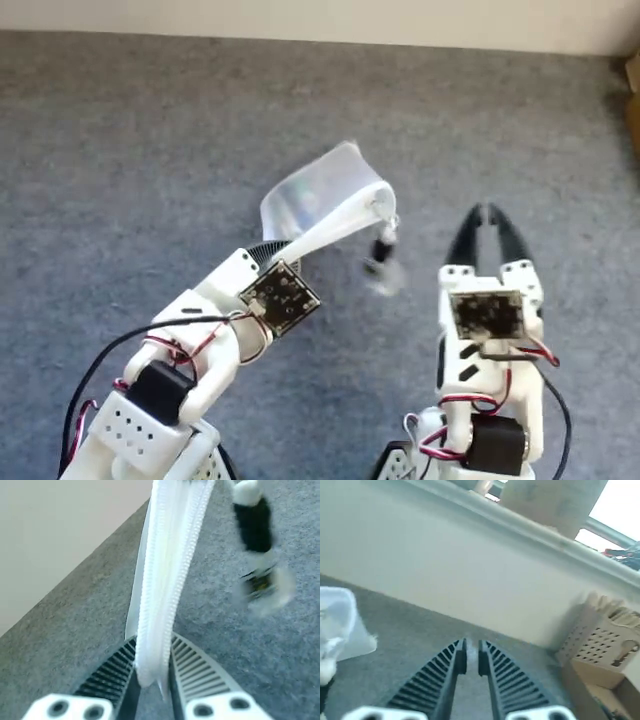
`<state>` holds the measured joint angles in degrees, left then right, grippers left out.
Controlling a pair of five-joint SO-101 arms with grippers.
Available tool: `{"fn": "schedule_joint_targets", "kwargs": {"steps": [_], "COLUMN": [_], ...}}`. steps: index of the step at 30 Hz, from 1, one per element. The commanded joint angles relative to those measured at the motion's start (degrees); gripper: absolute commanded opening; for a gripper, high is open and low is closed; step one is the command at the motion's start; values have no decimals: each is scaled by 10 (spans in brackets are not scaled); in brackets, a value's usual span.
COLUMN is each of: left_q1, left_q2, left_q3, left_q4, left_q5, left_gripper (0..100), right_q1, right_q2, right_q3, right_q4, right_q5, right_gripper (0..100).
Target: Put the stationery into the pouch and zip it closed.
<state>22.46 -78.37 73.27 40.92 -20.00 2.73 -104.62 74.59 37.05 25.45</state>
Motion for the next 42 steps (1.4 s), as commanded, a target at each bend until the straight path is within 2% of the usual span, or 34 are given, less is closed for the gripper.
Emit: {"fn": "schedule_joint_targets", "kwargs": {"steps": [1,4,8,12,18,24,27,31,37,42], "left_q1": [-11,-11,-12,-12,-12,-11,-11,-11,-11,-11], "left_q2": [-25,-25,-25,-25,-25,-30,-30,-30,-30,-30], "left_q3": [-11,-11,-11,-11,-11,-12,-12,-12,-12,-12], "left_q4": [4,4,4,4,4,16,16,16,16,16], "left_q5": [9,9,9,9,9,9,9,9,9,9], "left_gripper": [6,6,6,6,6,6,6,6,6,6], "right_q1": [-61,-121,-204,-256,-221,-213,-213,-213,-213,-183], "right_q2": [0,0,0,0,6,7,7,7,0,0], "right_q3": [-19,-34,-57,-53,-14,74,92,93,93,93], "right_q4": [71,127,187,182,55,-85,-92,-92,-92,-92], "right_q5": [-4,-4,-4,-28,-80,-85,-85,-83,9,21], "right_gripper": [146,200,211,211,211,209,197,110,5,5]}}
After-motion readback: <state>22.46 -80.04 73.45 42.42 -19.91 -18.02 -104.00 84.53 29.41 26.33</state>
